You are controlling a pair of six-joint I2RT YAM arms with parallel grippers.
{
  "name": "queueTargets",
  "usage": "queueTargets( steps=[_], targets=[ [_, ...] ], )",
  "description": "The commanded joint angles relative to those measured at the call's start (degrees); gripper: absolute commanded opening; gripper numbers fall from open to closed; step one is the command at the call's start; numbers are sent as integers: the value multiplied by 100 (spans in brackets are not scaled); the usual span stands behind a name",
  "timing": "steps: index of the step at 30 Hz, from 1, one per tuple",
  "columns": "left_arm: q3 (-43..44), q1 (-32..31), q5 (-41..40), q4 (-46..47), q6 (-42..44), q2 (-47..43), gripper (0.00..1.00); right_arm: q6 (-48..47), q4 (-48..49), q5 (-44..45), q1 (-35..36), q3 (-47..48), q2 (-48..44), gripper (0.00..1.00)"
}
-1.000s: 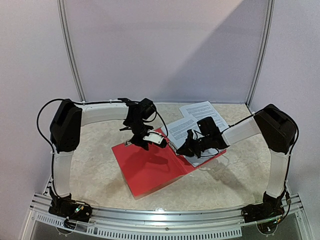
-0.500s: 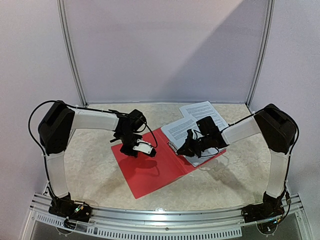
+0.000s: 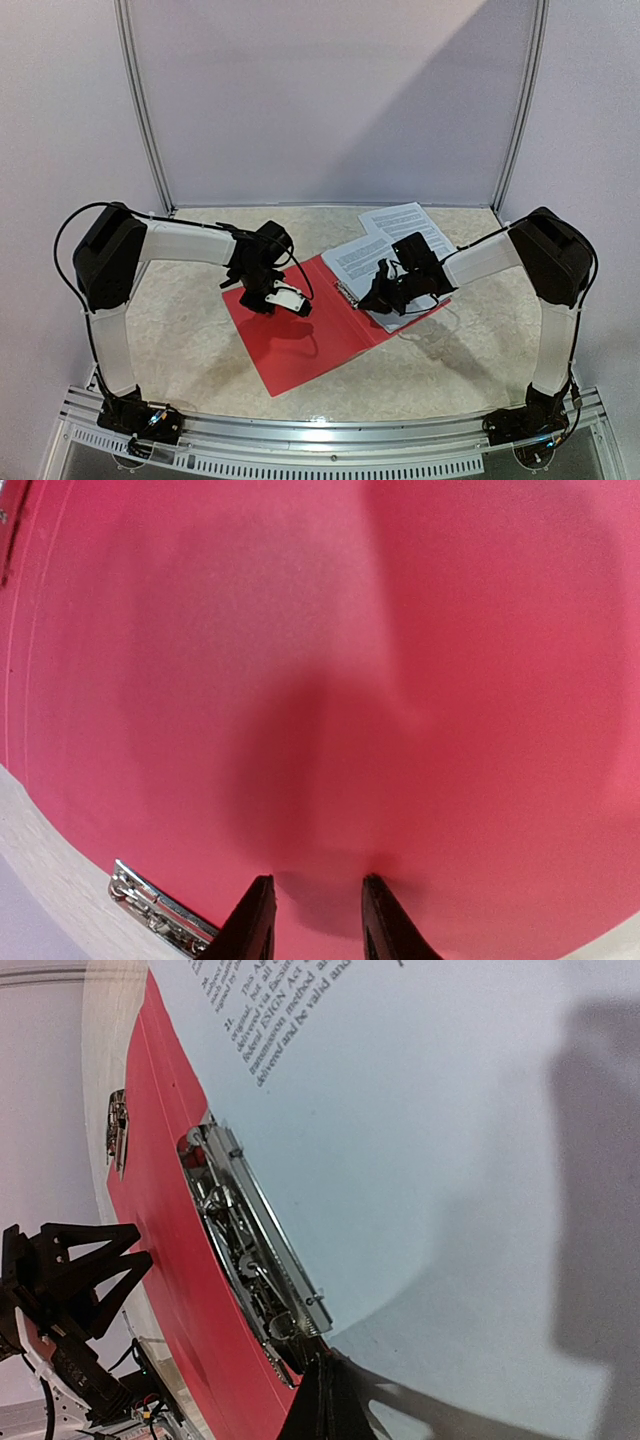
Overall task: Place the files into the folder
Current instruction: Clamp the file and folder with some files.
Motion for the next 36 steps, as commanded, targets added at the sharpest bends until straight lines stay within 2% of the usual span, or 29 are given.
queueTargets(
  steps=[1, 7, 12, 17, 26, 29, 32, 36],
  targets=[
    [-332, 4, -217, -346, 103, 539, 29, -67, -1119, 883, -89, -275, 542, 1],
    [-281, -9, -230, -414, 84, 575, 29, -200, -1048, 472, -71, -87, 313, 1],
    [-246, -11, -226, -461, 8, 615, 29, -107, -592, -102, -24, 37, 9, 1],
    [88, 13, -76, -754, -264, 590, 30, 5, -398, -504, 45, 246, -433, 1],
    [1008, 49, 475, -1403, -852, 144, 34, 14, -824, -386, 136, 507, -1341, 3],
    [1390, 165, 941, -1777, -1107, -130, 41, -338, -1849, 243, 207, 908, -1448, 12],
    [1738, 432, 1625, -2124, -1461, -509, 51, -930, -3168, 1088, 375, 1663, -1319, 30],
    [1723, 903, 2204, -2345, -1908, -1125, 67, -1749, -4285, 2253, 659, 2478, -883, 54]
  ],
)
